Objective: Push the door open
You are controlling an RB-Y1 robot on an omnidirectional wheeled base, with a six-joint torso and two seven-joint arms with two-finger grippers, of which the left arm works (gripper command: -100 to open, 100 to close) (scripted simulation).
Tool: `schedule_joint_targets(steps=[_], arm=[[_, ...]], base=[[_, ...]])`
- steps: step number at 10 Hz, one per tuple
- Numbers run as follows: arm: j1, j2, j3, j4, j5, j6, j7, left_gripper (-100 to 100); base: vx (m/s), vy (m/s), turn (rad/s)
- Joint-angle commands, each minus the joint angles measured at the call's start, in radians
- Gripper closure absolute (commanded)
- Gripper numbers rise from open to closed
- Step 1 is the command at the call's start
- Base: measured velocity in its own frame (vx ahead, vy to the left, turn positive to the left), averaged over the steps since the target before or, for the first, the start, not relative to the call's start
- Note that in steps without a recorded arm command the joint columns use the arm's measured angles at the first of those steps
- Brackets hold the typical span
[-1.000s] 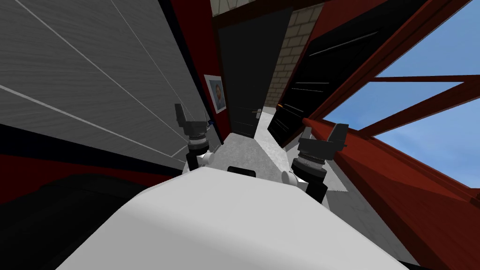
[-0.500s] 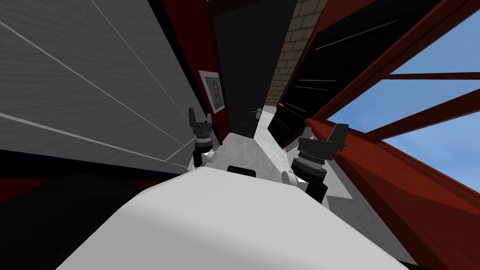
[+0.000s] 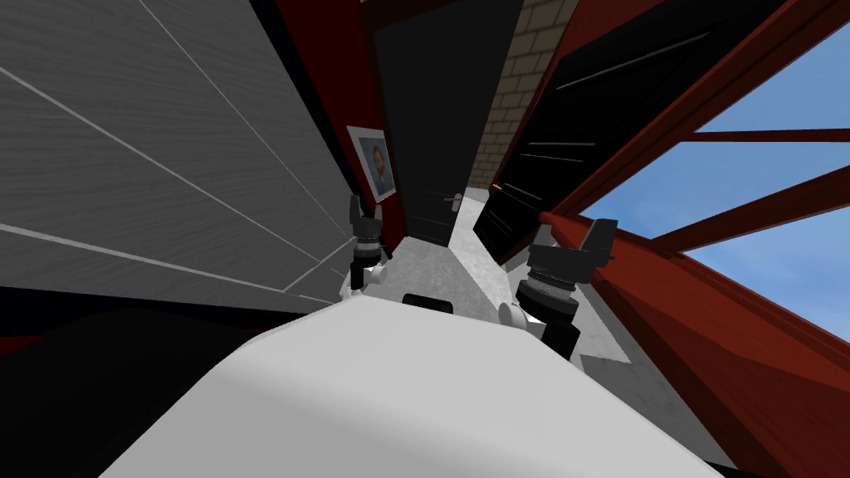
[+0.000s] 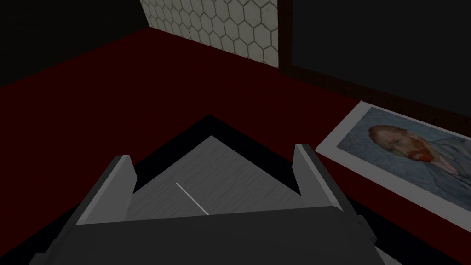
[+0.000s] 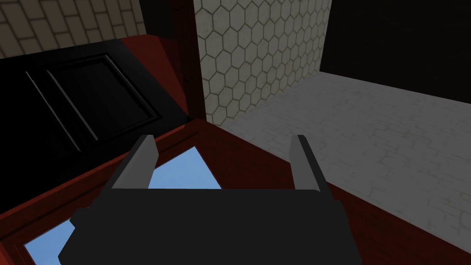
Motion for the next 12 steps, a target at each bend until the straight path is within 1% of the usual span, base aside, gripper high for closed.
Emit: schedule_joint_targets(steps=[1, 9, 10, 12], arm=[[-0.016, 0.006, -0.001, 0.036, 0.003, 0.001, 0.002, -100], [-0.133, 0.025, -0.01, 0.248, 0.014, 0.018, 0.007, -100], [-0.133, 0.025, -0.01, 0.254, 0.014, 0.018, 0.007, -100], [-0.165, 0.029, -0.012, 0.312, 0.017, 0.023, 0.008, -100]], base=[[0.071, -0.02, -0.008], [0.098, -0.039, -0.004], [0.057, -0.025, -0.002], [0.058, -0.022, -0.005]])
